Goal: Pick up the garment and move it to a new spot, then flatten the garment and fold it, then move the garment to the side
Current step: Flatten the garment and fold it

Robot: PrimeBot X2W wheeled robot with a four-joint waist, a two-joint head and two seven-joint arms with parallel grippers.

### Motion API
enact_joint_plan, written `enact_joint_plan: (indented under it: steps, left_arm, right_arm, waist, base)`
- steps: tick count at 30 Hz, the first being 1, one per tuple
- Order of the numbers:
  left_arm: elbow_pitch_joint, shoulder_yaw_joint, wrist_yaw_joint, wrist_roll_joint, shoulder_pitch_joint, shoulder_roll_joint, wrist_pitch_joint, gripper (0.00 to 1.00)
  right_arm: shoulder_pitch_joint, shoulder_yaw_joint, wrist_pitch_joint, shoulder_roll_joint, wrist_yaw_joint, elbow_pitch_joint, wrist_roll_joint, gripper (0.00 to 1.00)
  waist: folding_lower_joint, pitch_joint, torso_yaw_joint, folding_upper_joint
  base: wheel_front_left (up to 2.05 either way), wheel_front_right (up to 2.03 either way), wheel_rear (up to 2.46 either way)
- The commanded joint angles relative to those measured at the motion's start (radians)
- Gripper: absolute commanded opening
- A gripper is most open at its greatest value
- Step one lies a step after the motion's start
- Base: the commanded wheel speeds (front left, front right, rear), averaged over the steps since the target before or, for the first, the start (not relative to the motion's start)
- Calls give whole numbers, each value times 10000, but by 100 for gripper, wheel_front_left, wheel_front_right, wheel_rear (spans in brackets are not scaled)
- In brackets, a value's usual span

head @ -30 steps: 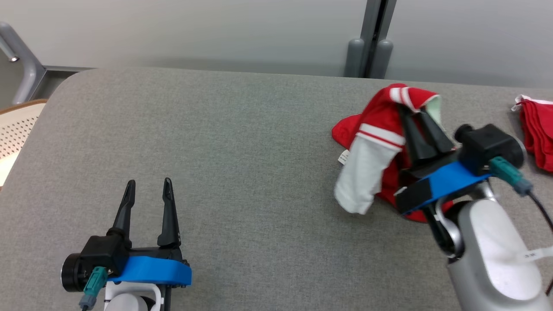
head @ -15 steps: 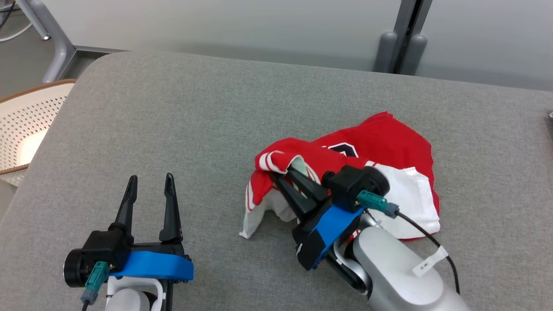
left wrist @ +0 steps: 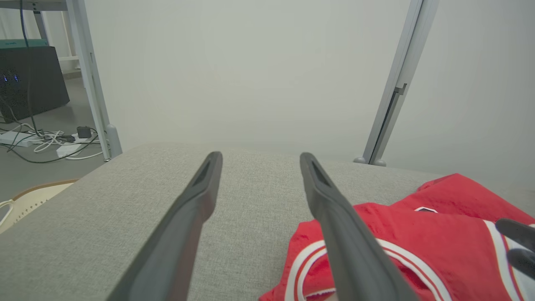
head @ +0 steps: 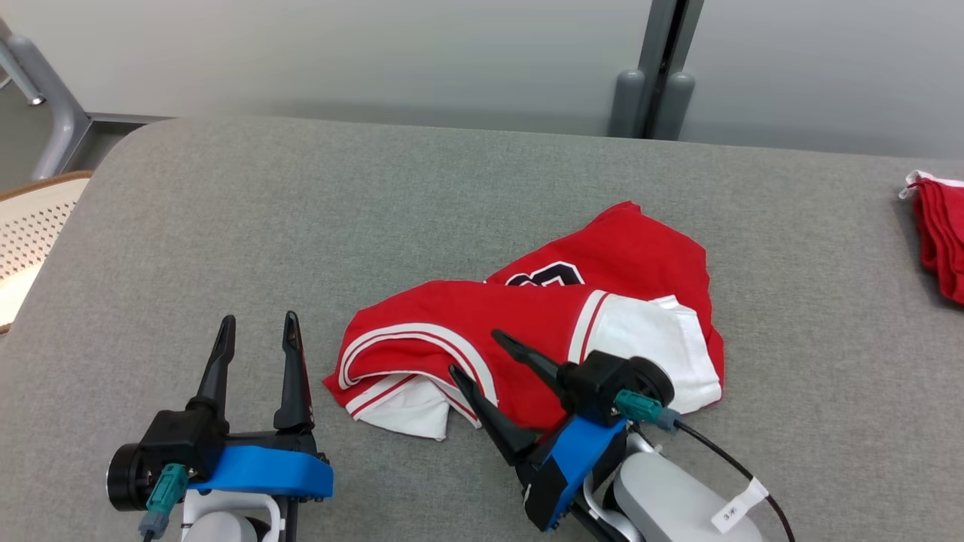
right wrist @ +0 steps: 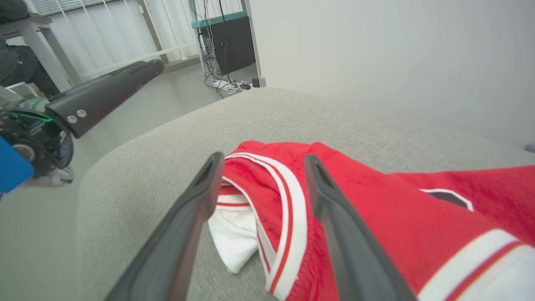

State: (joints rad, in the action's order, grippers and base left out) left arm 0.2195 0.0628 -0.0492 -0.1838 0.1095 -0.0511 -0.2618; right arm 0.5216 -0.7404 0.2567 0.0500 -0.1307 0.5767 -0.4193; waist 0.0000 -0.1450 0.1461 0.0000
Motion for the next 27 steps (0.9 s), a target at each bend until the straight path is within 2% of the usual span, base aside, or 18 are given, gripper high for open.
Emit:
enact_joint_plan:
  steps: [1, 8, 14, 19, 27]
  left_arm:
    - [-1, -55, 7, 42, -33, 9, -46, 100]
    - [-118, -253, 24, 174, -330, 9, -46, 100]
    - [-185, -424, -12, 276, -607, 9, -46, 100]
    - [-220, -529, -35, 331, -670, 9, -46, 100]
    - [-150, -537, -112, 343, -643, 11, -46, 100]
  right_arm:
    - [-301, 80, 45, 11, -1, 2, 107, 100]
    - [-1592, 1583, 90, 35, -1, -899, 1040, 100]
    - [-2776, 3855, 88, 301, -1, -2352, 1860, 100]
    - [-3616, 5533, 86, 284, -1, -3422, 2409, 100]
    - [-4668, 6959, -212, 72, -1, -4544, 2693, 100]
  waist:
    - [0, 140, -148, 0]
    - [0, 458, -664, 0]
    - [0, 601, -1008, 0]
    - [0, 632, -1235, 0]
    - [0, 686, -1361, 0]
  base:
    - [0, 0, 0]
    - [0, 0, 0]
    - [0, 0, 0]
    - [0, 0, 0]
    - [0, 0, 0]
